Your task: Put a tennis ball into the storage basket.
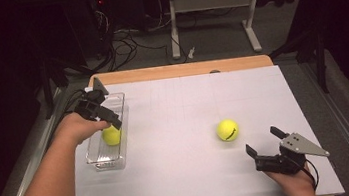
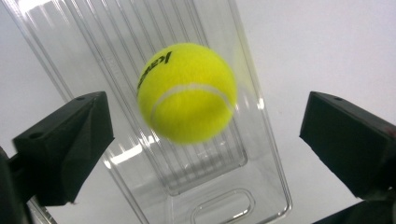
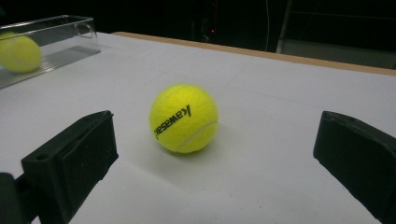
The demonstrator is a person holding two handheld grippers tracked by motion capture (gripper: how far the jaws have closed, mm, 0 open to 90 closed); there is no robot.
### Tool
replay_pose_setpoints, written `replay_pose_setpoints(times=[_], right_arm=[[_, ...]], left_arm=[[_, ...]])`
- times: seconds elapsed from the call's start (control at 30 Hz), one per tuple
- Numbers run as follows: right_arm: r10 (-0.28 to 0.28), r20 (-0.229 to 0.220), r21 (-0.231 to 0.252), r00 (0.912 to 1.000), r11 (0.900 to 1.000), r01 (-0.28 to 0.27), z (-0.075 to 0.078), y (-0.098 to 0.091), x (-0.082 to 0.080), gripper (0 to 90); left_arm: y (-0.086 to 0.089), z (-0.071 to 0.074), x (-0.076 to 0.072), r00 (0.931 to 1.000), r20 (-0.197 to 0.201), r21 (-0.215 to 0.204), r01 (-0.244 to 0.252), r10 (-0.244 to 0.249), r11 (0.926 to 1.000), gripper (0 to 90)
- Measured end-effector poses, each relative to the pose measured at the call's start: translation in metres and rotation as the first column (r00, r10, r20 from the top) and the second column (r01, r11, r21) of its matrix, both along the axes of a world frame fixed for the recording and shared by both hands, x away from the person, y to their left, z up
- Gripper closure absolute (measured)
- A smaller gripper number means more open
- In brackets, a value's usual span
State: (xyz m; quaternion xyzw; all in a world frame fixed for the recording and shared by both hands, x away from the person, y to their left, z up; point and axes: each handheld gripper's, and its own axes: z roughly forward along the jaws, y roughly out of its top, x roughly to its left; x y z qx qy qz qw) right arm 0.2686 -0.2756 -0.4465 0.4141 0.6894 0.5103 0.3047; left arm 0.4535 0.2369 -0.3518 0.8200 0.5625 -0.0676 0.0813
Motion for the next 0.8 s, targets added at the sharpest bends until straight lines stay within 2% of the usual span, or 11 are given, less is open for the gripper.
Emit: replay_pose_setpoints(times=[0.23,0.37,0.53,0.7,0.8], right_arm=[[0.001,0.002,-0.005,1.0000,1.0000,-0.001,0.000,0.001,0.000,0.3],[0.002,0.000,-0.008,1.0000,1.0000,-0.002,0.000,0.001,0.000,0.3],[0.002,0.001,-0.007,1.0000,1.0000,-0.002,0.000,0.001,0.000,0.4],[0.003,0.002,-0.006,1.0000,1.0000,-0.003,0.000,0.002,0.000,0.3],[0.007,0.009,-0.007,0.9999,1.0000,-0.007,0.001,0.002,0.000,0.3]], left_arm=[[0.000,0.004,-0.006,0.9999,0.008,-0.008,0.010,-0.010,0.9999,0.8],[-0.002,0.004,-0.008,0.9995,-0.009,-0.006,0.029,-0.029,0.9996,2.1],[-0.009,0.004,-0.012,0.9989,-0.001,0.019,0.047,-0.047,0.9987,0.7],[-0.013,0.006,-0.017,0.9977,-0.008,0.008,0.067,-0.067,0.9977,0.8],[-0.016,0.006,-0.021,0.9970,-0.004,0.017,0.077,-0.077,0.9969,0.8]])
